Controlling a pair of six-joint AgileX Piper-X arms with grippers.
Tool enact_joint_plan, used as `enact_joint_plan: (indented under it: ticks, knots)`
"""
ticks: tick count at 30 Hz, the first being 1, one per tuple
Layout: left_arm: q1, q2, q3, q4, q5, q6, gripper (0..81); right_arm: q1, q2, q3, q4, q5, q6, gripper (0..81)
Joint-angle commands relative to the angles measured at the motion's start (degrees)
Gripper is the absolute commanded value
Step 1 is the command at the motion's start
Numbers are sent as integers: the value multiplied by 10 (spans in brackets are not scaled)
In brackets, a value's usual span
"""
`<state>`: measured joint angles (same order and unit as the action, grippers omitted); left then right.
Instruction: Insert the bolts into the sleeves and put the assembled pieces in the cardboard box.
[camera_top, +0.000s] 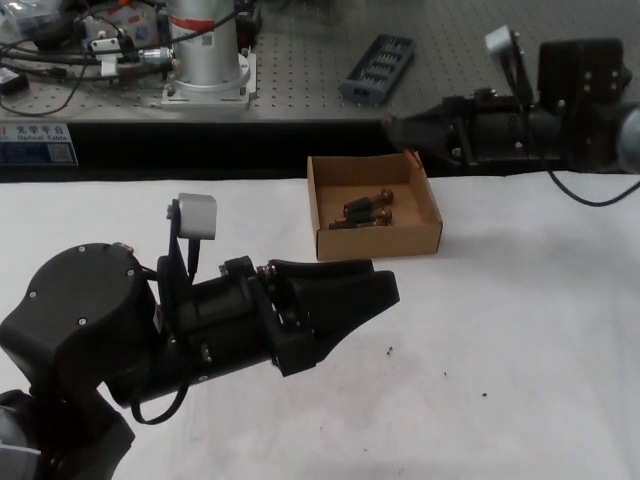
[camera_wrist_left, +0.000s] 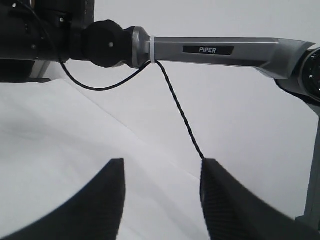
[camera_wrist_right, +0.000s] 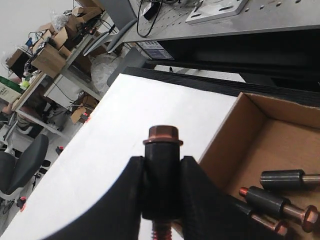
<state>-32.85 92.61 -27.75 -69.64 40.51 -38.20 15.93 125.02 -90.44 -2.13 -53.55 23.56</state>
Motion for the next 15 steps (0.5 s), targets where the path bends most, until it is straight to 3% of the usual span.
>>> enact_joint_plan:
  ticks: [1, 7, 13, 15]
  knots:
    - [2, -4, -2, -12, 7, -17, 348, 1, 3, -30, 9, 14, -2, 137]
    - [2, -14, -2, -12, 11, -28, 348, 1, 22, -52, 66, 35, -5, 137]
    - [2, -36, -2, -12, 11, -26, 348, 2, 24, -52, 115, 114, -14, 137]
    - [2, -43, -2, -12, 11, -26, 348, 5, 24, -52, 122, 114, -19, 180]
